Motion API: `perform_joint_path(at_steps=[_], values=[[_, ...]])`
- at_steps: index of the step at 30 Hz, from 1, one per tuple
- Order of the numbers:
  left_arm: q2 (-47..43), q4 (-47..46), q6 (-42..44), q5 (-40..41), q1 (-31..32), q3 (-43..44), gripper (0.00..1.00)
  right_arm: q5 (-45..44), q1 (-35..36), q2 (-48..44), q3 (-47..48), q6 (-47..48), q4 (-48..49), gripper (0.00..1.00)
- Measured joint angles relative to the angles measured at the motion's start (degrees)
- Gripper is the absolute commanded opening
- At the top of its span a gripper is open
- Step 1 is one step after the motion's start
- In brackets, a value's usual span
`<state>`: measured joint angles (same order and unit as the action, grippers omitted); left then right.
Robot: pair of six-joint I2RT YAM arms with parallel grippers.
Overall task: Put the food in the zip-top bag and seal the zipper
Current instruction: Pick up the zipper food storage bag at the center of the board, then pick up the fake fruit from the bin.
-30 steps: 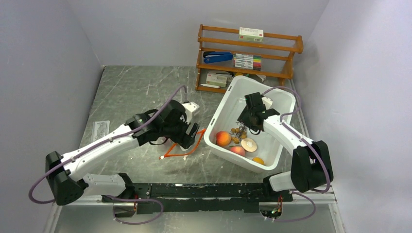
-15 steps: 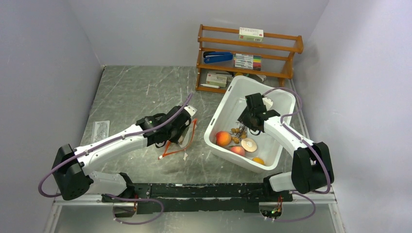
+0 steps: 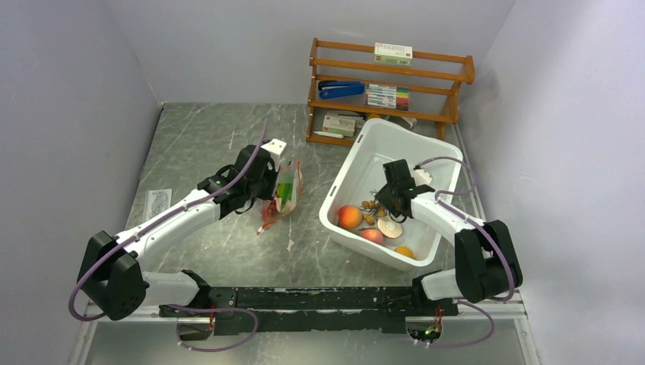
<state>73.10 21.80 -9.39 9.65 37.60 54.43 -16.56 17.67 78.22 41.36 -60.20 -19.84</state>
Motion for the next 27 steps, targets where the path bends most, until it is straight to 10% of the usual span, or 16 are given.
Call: perform_joint_path(at_steps=[27], values=[[-2.86,-8.28,-3.48,-17.27,-6.43,-1.88,0.07,-5.81,-0.02,12.72,6.51,7.78,9.44,0.33]])
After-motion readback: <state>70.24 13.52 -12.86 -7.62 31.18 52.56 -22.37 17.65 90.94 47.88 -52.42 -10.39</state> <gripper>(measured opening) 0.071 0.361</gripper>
